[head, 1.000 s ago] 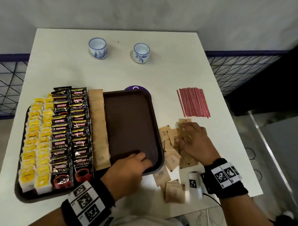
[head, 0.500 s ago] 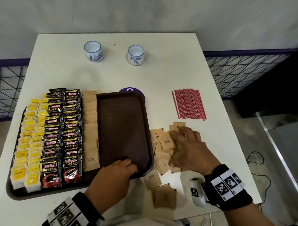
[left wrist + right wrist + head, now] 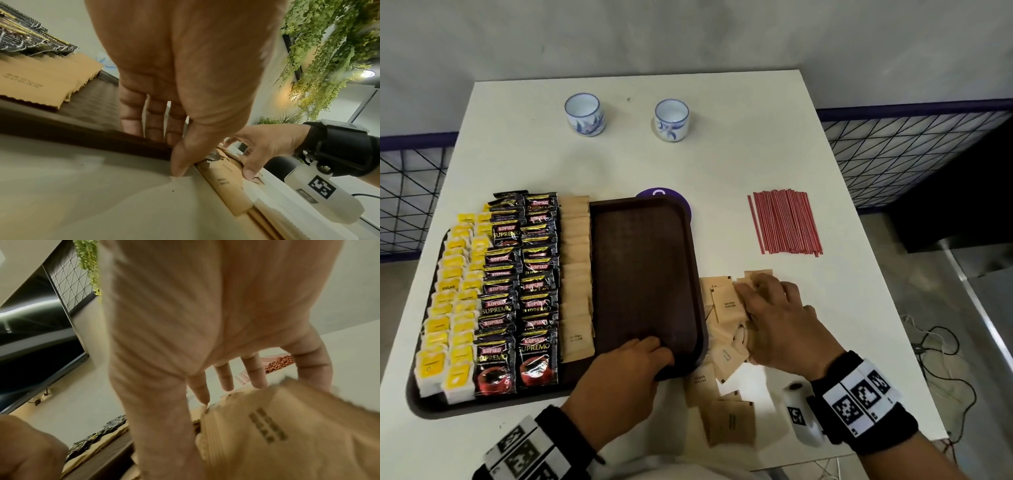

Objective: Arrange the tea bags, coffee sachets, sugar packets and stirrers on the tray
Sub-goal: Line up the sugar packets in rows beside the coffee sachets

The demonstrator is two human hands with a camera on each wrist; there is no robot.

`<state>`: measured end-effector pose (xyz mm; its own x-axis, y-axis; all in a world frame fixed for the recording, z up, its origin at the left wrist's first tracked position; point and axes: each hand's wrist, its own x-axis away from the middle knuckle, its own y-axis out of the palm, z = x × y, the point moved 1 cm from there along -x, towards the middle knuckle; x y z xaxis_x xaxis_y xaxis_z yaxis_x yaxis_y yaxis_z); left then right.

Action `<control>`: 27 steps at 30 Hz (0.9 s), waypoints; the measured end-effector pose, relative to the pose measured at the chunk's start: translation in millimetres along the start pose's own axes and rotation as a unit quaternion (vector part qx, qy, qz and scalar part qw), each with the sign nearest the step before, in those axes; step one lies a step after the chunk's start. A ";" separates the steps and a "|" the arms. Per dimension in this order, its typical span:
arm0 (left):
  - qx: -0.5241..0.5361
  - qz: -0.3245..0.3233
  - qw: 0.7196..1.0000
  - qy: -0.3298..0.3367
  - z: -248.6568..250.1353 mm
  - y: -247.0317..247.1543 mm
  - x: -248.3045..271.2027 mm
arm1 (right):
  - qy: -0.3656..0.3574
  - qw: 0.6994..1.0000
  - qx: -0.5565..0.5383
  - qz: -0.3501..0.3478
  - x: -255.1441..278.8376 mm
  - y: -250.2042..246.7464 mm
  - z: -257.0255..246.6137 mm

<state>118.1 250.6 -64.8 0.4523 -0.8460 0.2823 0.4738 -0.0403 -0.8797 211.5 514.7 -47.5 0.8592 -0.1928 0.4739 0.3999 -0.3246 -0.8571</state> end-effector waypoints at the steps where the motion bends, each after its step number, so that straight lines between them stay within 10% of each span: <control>1: -0.003 -0.003 1.000 0.000 -0.1 0.3 -0.3 | 0.003 1.000 0.000 -0.002 1.0 -0.2 -0.6; 27: 0.050 -0.073 0.996 -0.014 28.9 -53.2 -35.0 | 0.046 0.998 -0.013 0.038 32.3 4.8 15.2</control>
<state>98.8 297.7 -16.9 0.3932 -0.8198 0.4163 0.6088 -0.1071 -0.7861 246.1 520.9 -39.4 0.8538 -0.3013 0.4246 0.3248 -0.3291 -0.8867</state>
